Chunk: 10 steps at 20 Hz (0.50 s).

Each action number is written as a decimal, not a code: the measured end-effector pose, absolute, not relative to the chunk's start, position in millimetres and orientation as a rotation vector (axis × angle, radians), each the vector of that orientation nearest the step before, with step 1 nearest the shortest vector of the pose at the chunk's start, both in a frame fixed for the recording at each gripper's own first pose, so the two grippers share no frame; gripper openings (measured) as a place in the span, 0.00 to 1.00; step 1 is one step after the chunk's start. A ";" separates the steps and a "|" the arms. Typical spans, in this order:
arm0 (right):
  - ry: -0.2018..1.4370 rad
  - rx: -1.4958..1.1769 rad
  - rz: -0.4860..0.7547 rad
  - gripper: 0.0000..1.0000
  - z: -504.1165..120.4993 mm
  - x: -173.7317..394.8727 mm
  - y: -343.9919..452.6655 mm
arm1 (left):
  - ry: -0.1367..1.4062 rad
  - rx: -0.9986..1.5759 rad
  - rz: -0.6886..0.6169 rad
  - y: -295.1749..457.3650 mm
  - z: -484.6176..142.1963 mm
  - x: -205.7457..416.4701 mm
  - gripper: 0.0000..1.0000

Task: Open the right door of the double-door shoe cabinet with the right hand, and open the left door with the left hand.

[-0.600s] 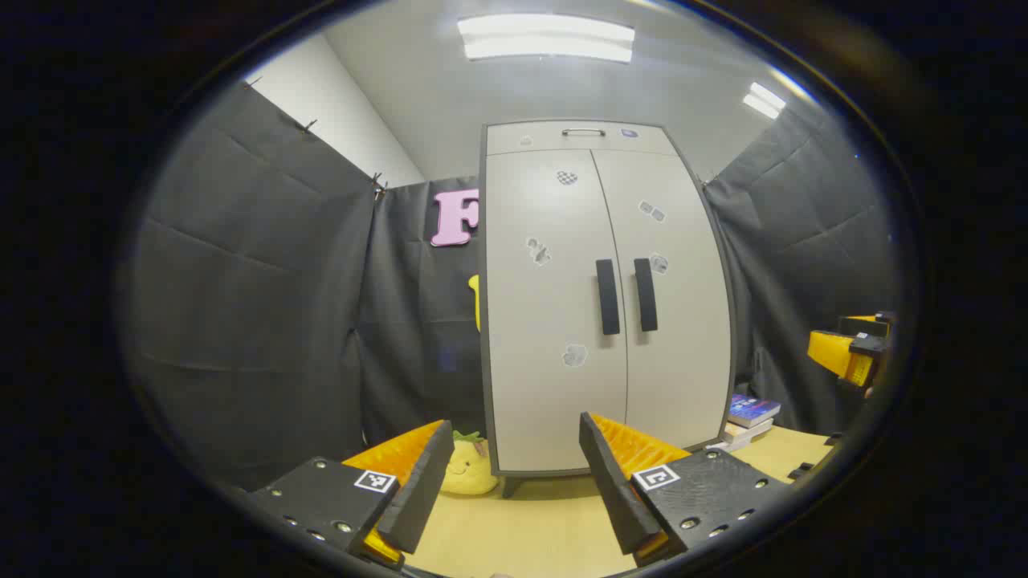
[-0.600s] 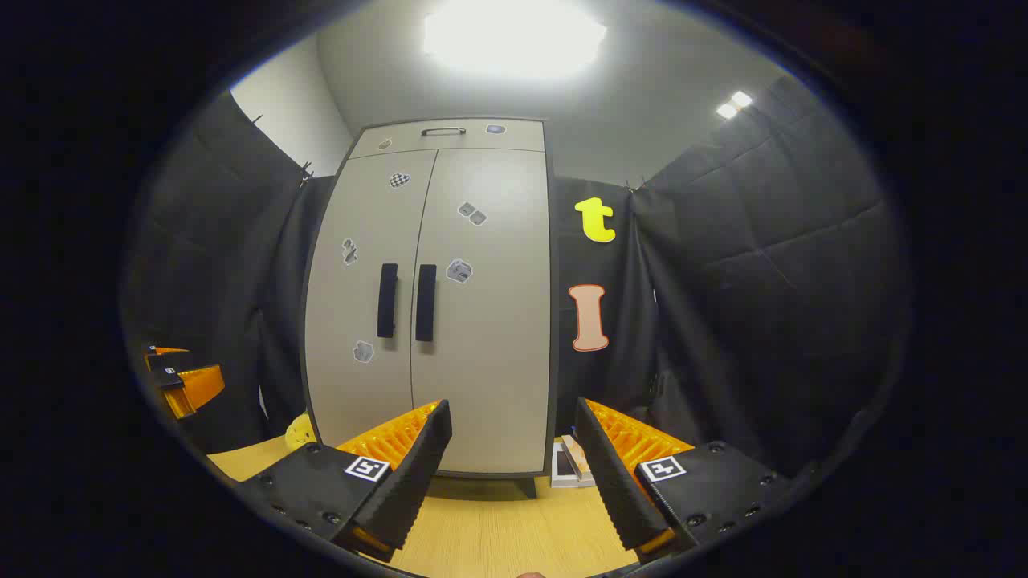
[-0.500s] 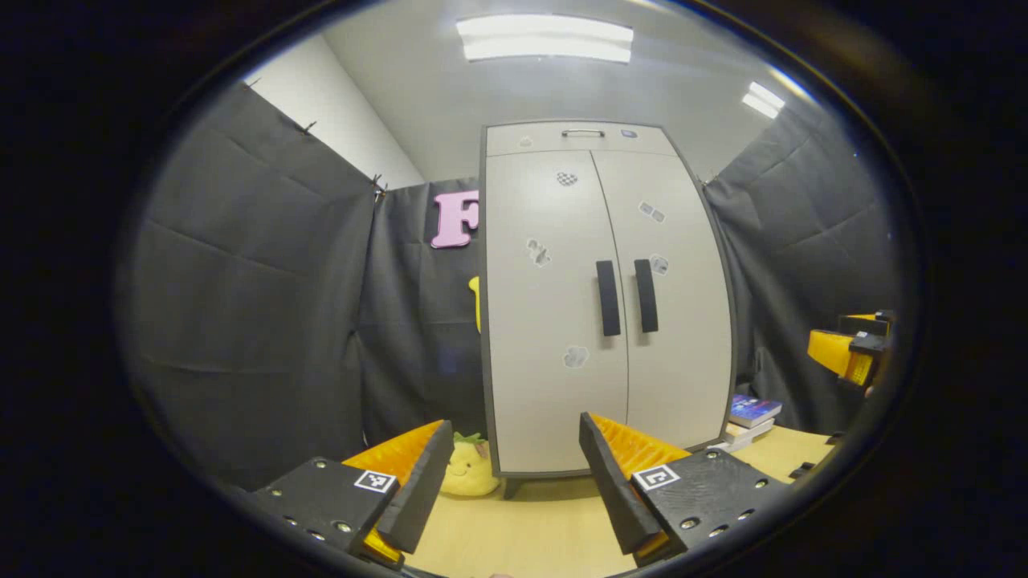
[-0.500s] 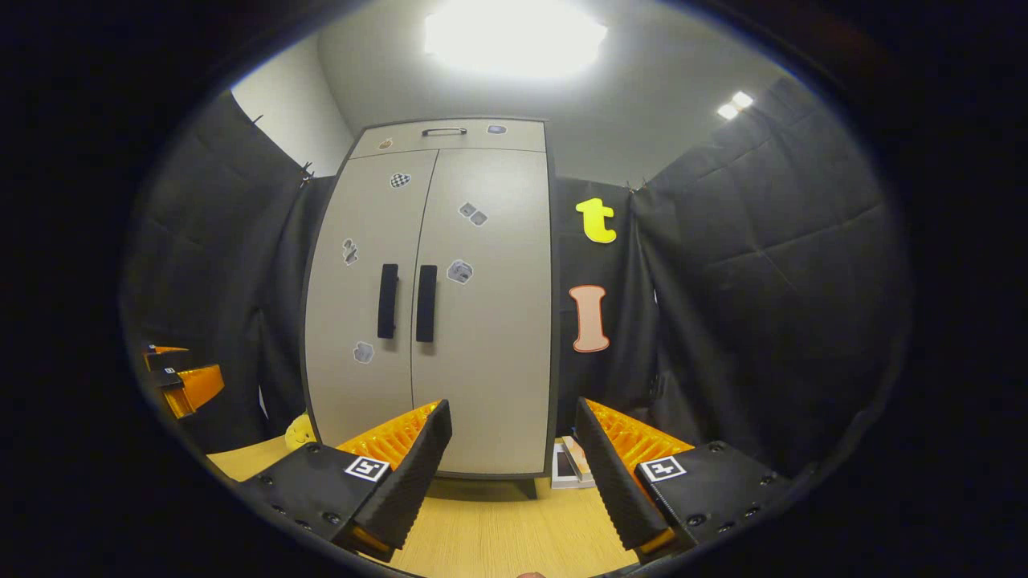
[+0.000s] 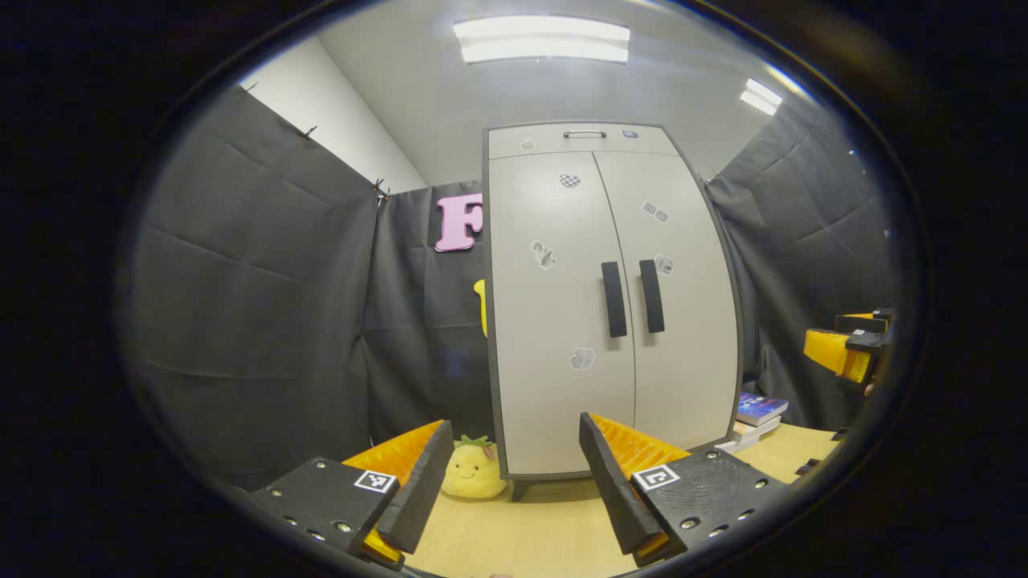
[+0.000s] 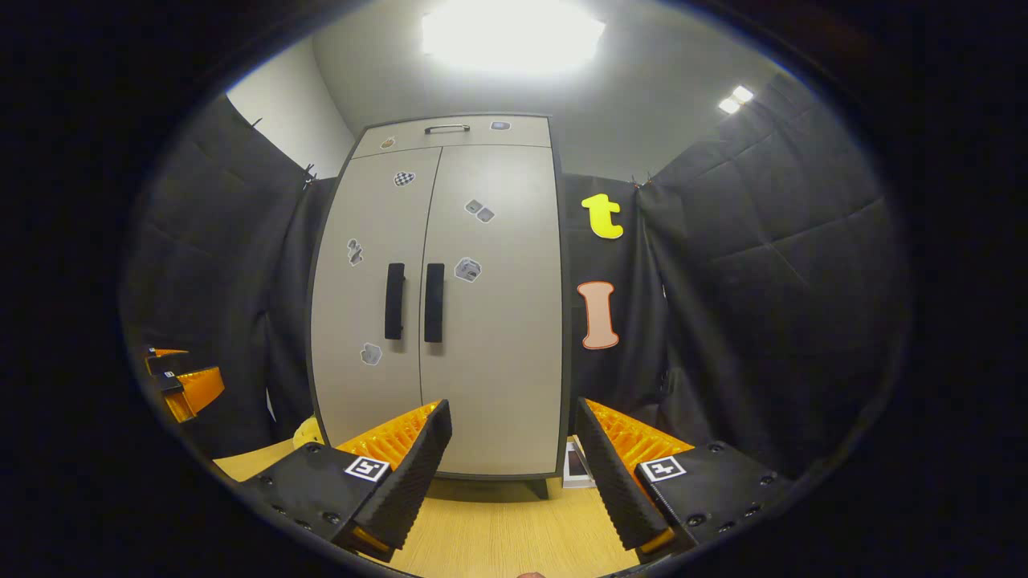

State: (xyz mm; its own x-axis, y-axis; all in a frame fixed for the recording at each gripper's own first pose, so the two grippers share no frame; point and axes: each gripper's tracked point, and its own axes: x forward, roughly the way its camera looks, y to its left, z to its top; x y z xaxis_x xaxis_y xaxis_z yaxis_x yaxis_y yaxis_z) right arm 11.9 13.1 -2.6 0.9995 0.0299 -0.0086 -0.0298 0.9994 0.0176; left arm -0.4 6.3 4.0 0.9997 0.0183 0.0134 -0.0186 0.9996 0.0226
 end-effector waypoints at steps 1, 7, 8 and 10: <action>0.009 0.017 0.033 0.98 -2.3 13.4 14.5 | -0.016 0.026 0.019 7.0 4.9 -0.3 0.92; 0.008 0.065 0.064 0.97 11.8 38.3 23.4 | -0.017 0.031 0.030 7.2 4.8 -2.3 0.91; 0.005 0.070 0.065 0.97 16.3 46.0 23.1 | -0.016 0.030 0.035 8.2 3.7 -3.5 0.92; 0.001 0.068 0.066 0.97 23.4 61.0 21.7 | -0.012 0.031 0.045 12.3 3.2 -6.5 0.92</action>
